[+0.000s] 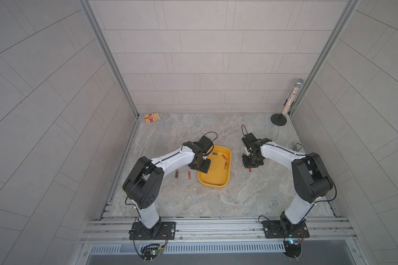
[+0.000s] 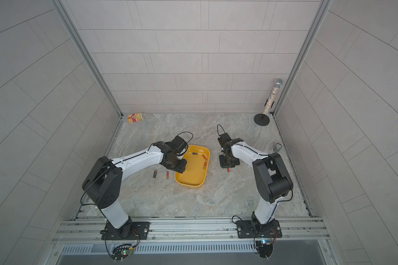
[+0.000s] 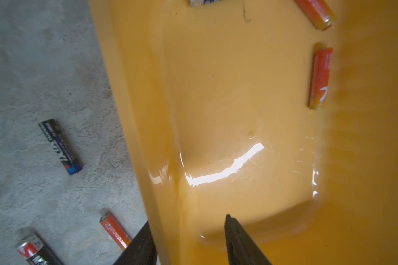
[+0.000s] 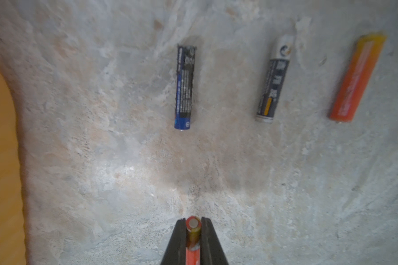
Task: Take the batteries out of the storage box
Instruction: Adjust the storage box at the center of the board, then place the battery at the center of the board.
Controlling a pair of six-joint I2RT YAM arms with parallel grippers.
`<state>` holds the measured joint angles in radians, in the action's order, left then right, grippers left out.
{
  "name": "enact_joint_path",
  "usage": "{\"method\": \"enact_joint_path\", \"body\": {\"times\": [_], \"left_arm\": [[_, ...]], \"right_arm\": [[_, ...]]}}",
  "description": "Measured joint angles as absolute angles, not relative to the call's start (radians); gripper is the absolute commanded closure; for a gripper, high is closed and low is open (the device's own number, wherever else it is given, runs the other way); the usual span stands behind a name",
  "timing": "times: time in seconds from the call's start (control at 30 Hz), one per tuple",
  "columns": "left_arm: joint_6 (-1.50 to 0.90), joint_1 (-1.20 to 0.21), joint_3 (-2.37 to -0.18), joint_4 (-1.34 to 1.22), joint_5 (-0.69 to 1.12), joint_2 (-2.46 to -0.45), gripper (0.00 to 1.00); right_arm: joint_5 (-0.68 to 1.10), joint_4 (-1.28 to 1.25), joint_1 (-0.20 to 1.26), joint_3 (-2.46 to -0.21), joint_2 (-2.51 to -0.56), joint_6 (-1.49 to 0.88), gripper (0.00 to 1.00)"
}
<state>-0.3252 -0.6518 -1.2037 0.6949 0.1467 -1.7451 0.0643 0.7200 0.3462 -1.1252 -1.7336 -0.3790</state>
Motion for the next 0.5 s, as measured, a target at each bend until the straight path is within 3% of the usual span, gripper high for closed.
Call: {"method": "enact_joint_path", "body": {"times": [0.1, 0.5], "left_arm": [[-0.349, -0.664, -1.204, 0.691, 0.154, -1.748, 0.60], [-0.511, -0.698, -1.164, 0.664, 0.183, -1.735, 0.67]], "right_arm": [[0.063, 0.706, 0.346, -1.125, -1.751, -0.379, 1.00], [0.089, 0.685, 0.346, -1.126, -1.790, -0.395, 1.00]]}}
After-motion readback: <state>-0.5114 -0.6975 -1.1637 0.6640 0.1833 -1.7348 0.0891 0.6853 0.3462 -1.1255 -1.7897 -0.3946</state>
